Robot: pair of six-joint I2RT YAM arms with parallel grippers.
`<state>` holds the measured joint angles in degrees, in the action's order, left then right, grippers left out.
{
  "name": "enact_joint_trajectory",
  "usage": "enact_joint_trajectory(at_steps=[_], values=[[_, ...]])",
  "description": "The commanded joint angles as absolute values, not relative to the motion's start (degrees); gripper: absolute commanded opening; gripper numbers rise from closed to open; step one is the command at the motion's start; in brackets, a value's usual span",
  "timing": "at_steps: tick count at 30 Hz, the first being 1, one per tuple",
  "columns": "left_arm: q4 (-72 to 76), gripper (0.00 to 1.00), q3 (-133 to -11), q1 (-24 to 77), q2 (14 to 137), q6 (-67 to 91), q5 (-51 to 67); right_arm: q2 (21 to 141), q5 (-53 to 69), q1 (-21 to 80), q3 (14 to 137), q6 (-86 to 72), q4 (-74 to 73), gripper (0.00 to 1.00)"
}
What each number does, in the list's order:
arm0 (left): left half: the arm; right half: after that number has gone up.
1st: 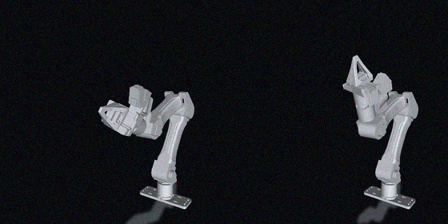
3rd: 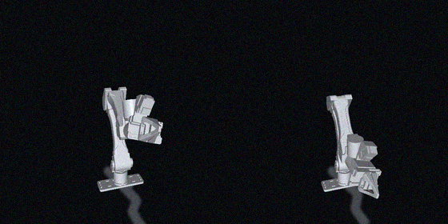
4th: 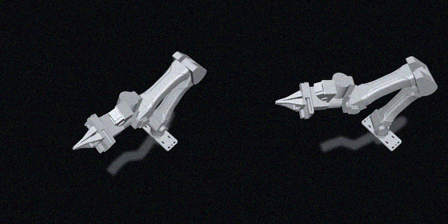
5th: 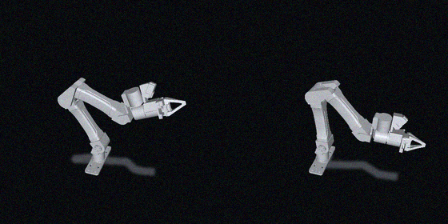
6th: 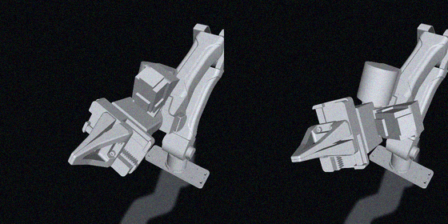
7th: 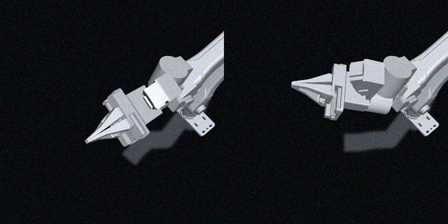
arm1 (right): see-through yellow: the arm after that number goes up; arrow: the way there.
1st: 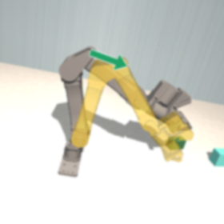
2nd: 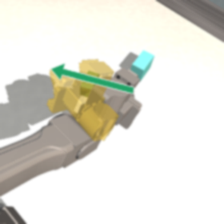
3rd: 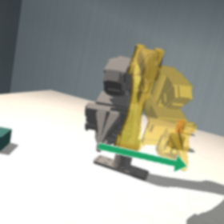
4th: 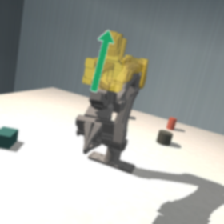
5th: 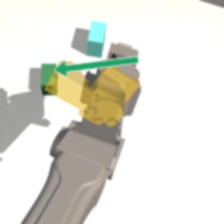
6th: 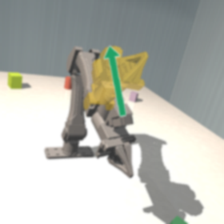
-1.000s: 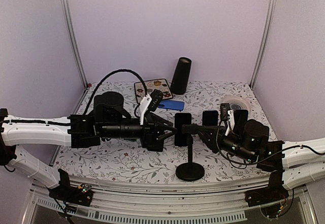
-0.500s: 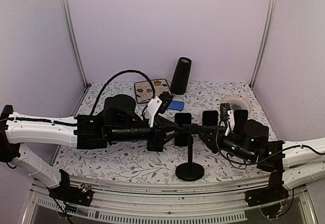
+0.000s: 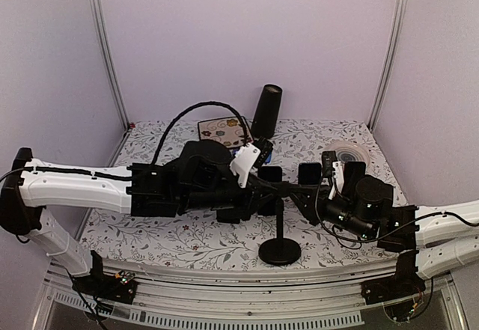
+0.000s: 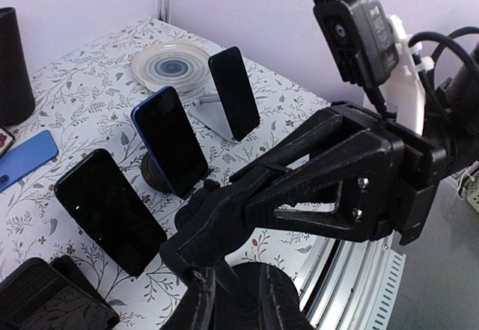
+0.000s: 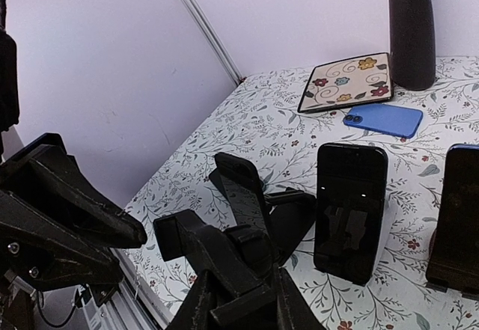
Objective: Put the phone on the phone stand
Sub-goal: Pass from the right arm to the left
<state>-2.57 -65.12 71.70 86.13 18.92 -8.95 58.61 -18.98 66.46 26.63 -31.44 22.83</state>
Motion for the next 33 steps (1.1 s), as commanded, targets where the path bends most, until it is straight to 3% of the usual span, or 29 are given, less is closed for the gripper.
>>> enact_joint_trajectory(at_steps=[1, 12, 27, 33], values=[[-8.7, 0.20, -69.3, 73.7, 88.8, 21.1, -13.8, 58.6, -20.4, 67.1, 29.6, -31.2, 25.4, 0.02], [-21.6, 0.24, -76.5, 75.3, 93.6, 29.5, -28.0, 58.4, -20.8, 67.1, 29.9, -31.1, 25.5, 0.02], [-17.8, 0.29, -71.9, 75.6, 85.7, 32.9, -30.4, 58.0, -21.9, 67.2, 30.0, -31.5, 25.6, 0.02], [-18.9, 0.33, -73.2, 75.4, 88.3, 33.2, -29.3, 58.8, -21.6, 67.2, 30.6, -31.3, 25.8, 0.02]])
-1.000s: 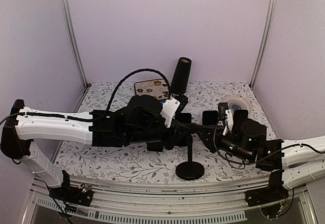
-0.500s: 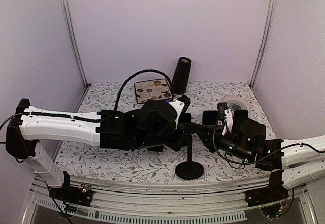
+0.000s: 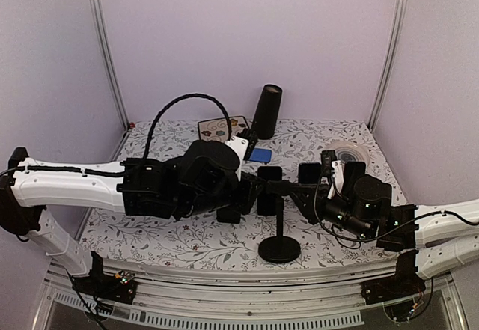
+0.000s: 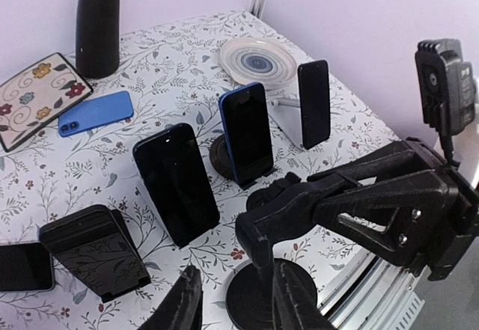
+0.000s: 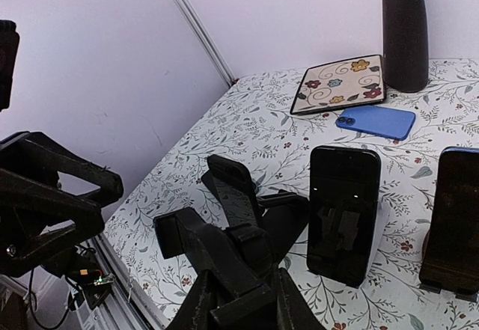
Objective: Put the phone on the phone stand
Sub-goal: Pass from the right arm to the left
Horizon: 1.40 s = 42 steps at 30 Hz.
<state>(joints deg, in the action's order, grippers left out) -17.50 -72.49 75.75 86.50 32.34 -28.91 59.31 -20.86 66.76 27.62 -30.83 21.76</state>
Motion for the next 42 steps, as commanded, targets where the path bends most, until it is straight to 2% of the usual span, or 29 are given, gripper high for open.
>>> enact_joint_trajectory(at_steps=[1, 11, 16, 27, 31, 36, 42], values=[[-19.2, 0.33, -73.8, 75.3, 89.1, 33.3, -29.1, 59.0, -21.6, 67.2, 30.6, -31.3, 26.0, 0.02], [-17.3, 0.33, -75.5, 74.5, 92.7, 33.7, -28.9, 59.7, -21.4, 67.2, 30.8, -31.4, 26.4, 0.02], [-16.6, 0.29, -75.3, 73.9, 93.7, 33.8, -28.5, 59.8, -21.3, 67.2, 30.8, -31.3, 26.6, 0.02], [-13.8, 0.27, -75.7, 73.7, 94.8, 32.5, -26.2, 60.8, -19.9, 67.1, 30.9, -31.1, 27.5, 0.02], [-13.3, 0.18, -75.2, 73.7, 94.6, 32.4, -26.0, 60.8, -19.8, 67.2, 30.8, -31.1, 27.5, 0.03], [-13.1, 0.01, -74.7, 73.7, 94.4, 32.4, -25.9, 61.0, -19.4, 67.2, 30.6, -31.1, 27.4, 0.03], [-13.0, 0.00, -74.4, 74.1, 94.1, 31.9, -26.1, 60.8, -19.6, 67.2, 30.5, -31.8, 26.1, 0.10]])
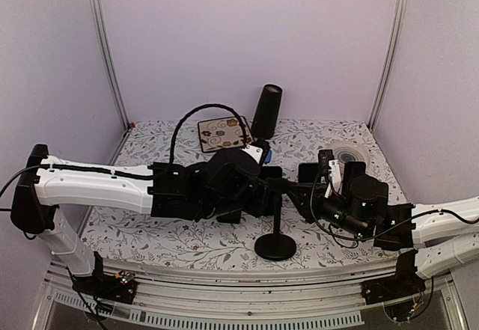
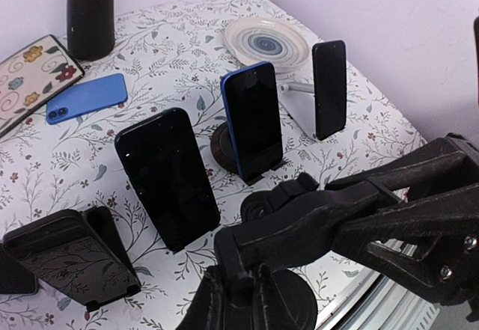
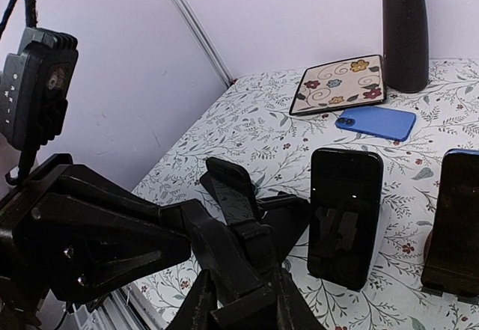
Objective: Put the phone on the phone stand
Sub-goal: Pass from the right arm to the left, then pass from the left arm to the right
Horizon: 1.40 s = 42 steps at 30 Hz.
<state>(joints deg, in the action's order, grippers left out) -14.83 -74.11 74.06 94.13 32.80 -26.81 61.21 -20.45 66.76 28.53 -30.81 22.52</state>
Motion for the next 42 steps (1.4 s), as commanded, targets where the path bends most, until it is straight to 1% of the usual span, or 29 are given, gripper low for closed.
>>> enact_joint_trajectory(at_steps=[1, 3, 5, 6, 7, 11, 15, 17, 19, 21, 26, 29, 32, 35, 37, 39, 42], values=[[-13.0, 0.00, -74.3, 74.2, 94.0, 31.9, -26.4, 60.8, -19.6, 67.1, 30.5, -32.0, 25.8, 0.12], [-13.1, 0.00, -74.2, 74.5, 94.0, 31.7, -26.6, 60.6, -19.9, 67.2, 30.6, -32.2, 24.9, 0.17], [-13.1, 0.00, -74.2, 74.8, 94.0, 31.7, -27.1, 60.3, -20.3, 67.2, 31.1, -32.8, 22.9, 0.32], [-13.1, 0.00, -74.1, 75.0, 94.0, 31.7, -27.3, 60.2, -20.6, 67.1, 31.4, -33.0, 21.8, 0.35], [-13.0, 0.00, -74.1, 75.0, 93.9, 31.7, -27.5, 60.1, -21.0, 67.1, 31.7, -33.2, 20.6, 0.41], [-13.0, 0.00, -73.9, 75.2, 93.8, 31.8, -28.0, 59.0, -22.4, 67.1, 33.1, -34.5, 15.2, 0.59], [-12.9, 0.00, -74.1, 75.3, 93.8, 31.9, -28.1, 56.8, -24.5, 67.1, 34.6, -36.1, 9.2, 0.74], [-12.9, 0.00, -74.1, 75.5, 93.7, 32.0, -28.6, 55.7, -25.6, 67.1, 36.0, -37.4, 4.9, 0.80], [-12.7, 0.00, -74.1, 75.8, 93.7, 32.2, -29.1, 54.8, -26.4, 67.1, 37.5, -38.4, 0.2, 0.82], [-12.6, 0.00, -74.2, 76.2, 93.8, 32.3, -29.7, 54.4, -26.4, 67.1, 39.3, -38.9, -4.6, 0.82], [-13.0, 0.00, -74.7, 76.8, 94.5, 33.1, -30.7, 53.6, -22.0, 67.1, 43.2, -41.1, -15.5, 0.76], [-13.5, 0.00, -74.8, 77.2, 94.7, 34.1, -30.8, 53.2, -18.6, 67.1, 44.4, -41.9, -19.7, 0.75], [-14.1, 0.00, -74.9, 77.7, 94.7, 35.0, -31.1, 52.4, -16.3, 67.1, 44.2, -42.1, -20.8, 0.75], [-14.8, 0.00, -75.0, 78.0, 94.7, 35.8, -30.9, 50.5, -16.0, 67.1, 41.8, -41.1, -17.6, 0.77], [-15.4, 0.00, -75.2, 78.2, 94.6, 36.3, -30.6, 48.5, -15.5, 67.1, 39.0, -38.0, -12.6, 0.83], [-15.7, 0.00, -75.2, 78.3, 94.4, 36.6, -30.4, 46.3, -15.3, 67.1, 34.3, -33.6, -5.1, 0.90], [-15.9, 0.00, -74.9, 78.3, 93.9, 37.1, -29.9, 44.2, -14.2, 67.1, 26.4, -27.8, 9.2, 0.98]])
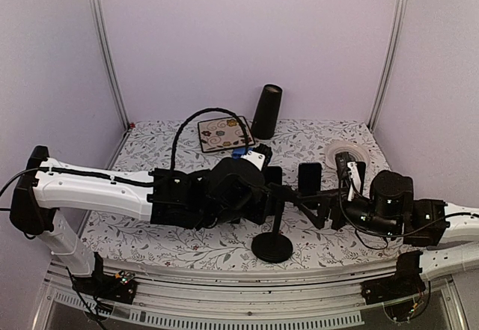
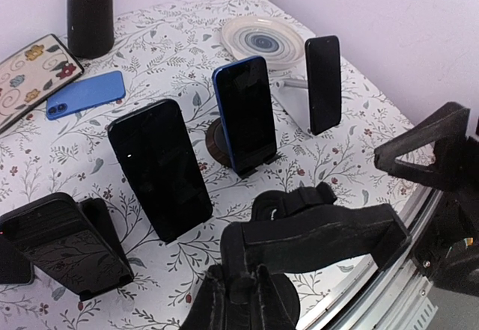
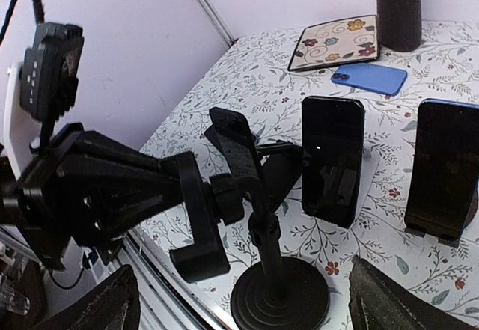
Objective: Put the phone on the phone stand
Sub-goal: Pass from the left arm to the right
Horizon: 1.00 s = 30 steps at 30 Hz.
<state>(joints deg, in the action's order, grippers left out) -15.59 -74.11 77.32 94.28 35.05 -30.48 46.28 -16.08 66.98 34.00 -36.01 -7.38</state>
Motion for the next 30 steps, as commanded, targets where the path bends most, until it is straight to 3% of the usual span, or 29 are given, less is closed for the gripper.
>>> enact_joint_trajectory(at_steps=[1, 9, 20, 30], values=[[-16.0, 0.00, -74.8, 78.2, 93.7, 37.2, -29.7, 44.2, -14.0, 67.1, 23.9, -25.0, 15.6, 0.99], [-16.8, 0.00, -74.0, 78.2, 91.8, 38.2, -27.4, 48.7, -11.7, 67.1, 10.8, -7.0, 46.7, 1.00], [-17.1, 0.00, -72.8, 78.2, 90.5, 39.8, -25.2, 65.9, -11.6, 67.1, 8.6, 14.3, 72.9, 0.99], [-18.2, 0.00, -73.3, 77.8, 89.4, 39.1, -22.6, 74.2, -10.4, 67.1, 9.9, 27.7, 78.3, 0.99]])
